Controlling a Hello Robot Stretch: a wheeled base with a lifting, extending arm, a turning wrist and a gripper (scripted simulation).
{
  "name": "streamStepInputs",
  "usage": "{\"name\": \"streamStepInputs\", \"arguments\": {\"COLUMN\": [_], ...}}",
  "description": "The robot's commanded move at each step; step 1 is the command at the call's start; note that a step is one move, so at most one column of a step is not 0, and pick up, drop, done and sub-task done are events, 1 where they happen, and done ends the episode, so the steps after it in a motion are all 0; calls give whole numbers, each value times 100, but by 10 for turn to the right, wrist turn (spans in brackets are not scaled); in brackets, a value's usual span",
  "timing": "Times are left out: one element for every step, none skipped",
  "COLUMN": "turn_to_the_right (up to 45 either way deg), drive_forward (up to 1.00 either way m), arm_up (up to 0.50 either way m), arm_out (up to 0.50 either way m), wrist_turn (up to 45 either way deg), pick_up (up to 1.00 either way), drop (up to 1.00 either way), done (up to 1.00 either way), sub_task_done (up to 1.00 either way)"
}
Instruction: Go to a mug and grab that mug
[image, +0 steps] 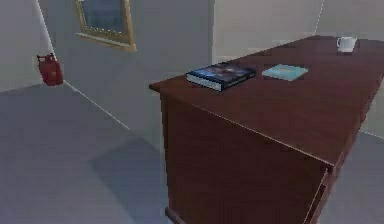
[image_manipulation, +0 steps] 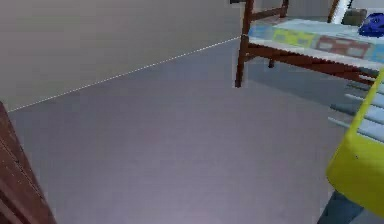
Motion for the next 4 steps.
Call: {"name": "streamStepInputs", "arguments": {"turn_to_the_right": [-450, -30, 0, 450], "drive_forward": [0, 0, 40, 0], "arm_up": [0, 0, 0, 0], "arm_out": [0, 0, 0, 0], "wrist_turn": [0, 0, 0, 0], "pick_up": [0, 0, 0, 0], "drop": [0, 0, 0, 0], "done": [0, 0, 0, 0], "sub_task_done": [0, 0, 0, 0]}}
